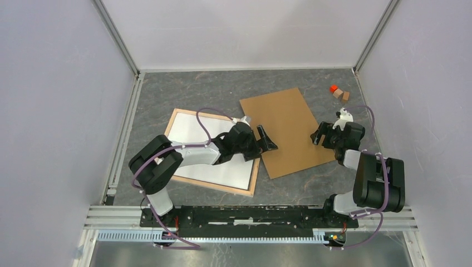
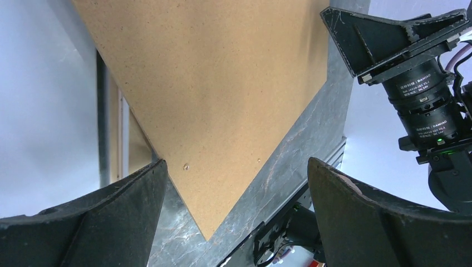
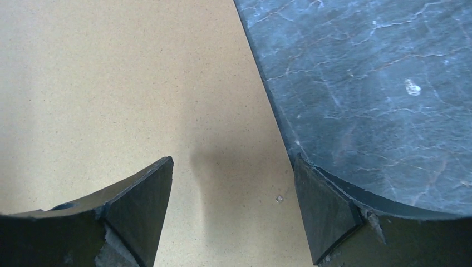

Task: Put the photo into the frame
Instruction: Turn over the photo frame item at the center of the board.

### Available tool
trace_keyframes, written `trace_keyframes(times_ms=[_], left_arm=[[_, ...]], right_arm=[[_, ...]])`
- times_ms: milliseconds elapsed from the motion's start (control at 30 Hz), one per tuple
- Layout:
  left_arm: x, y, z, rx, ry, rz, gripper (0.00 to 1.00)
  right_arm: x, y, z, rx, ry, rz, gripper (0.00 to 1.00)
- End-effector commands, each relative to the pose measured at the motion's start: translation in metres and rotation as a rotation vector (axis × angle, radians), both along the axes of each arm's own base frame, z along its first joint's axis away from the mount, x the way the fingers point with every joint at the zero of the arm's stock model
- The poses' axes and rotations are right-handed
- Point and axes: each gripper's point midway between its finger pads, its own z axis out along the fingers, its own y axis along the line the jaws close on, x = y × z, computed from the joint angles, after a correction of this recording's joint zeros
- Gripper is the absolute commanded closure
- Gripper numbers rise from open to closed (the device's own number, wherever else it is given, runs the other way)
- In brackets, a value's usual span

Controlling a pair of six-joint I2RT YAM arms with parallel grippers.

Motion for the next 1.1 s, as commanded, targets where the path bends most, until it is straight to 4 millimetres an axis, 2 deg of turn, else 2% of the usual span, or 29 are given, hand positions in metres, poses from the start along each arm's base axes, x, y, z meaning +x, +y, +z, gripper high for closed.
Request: trace_keyframes(times_ms=[0,133,233,300,467,567,733,833,933,1067], left_arm=[[0.019,-0.011,0.065,-0.200,-0.114,0.047,0.00],[0.020,-0.001,0.056,-0.130,-0.122,0.033,0.00],[0.024,0.021,0.044,-0.026,-0.129,0.068,0.00],[0.030,0.038,0.042,0.018,-0.140,0.108,0.00],[0.058,0.069,0.035,0.066,-0.152,0.194,0.00],[0.076,0.079,0.034,0.040,-0.138,0.246,0.01],[0.095,0.082,0.017,0.042,-0.084,0.302,0.02],[0.102,0.064,0.012,-0.040,-0.055,0.273,0.05],[0.105,0.049,0.002,-0.082,-0.014,0.253,0.11],[0.105,0.040,0.002,-0.128,-0.030,0.242,0.24]], right_arm=[[-0.072,0.057,-0.049,0.226,0.311,0.102,0.16],[-0.072,0.055,-0.052,0.211,0.322,0.099,0.16],[-0.072,0.053,-0.053,0.203,0.327,0.099,0.16],[-0.072,0.051,-0.054,0.194,0.331,0.095,0.16],[-0.070,0.051,-0.054,0.192,0.331,0.095,0.16],[-0.071,0.051,-0.056,0.194,0.338,0.094,0.16],[-0.070,0.050,-0.056,0.192,0.335,0.093,0.16],[-0.070,0.050,-0.057,0.194,0.337,0.091,0.16],[-0.070,0.051,-0.058,0.196,0.340,0.094,0.16],[-0.071,0.050,-0.058,0.194,0.339,0.091,0.16]])
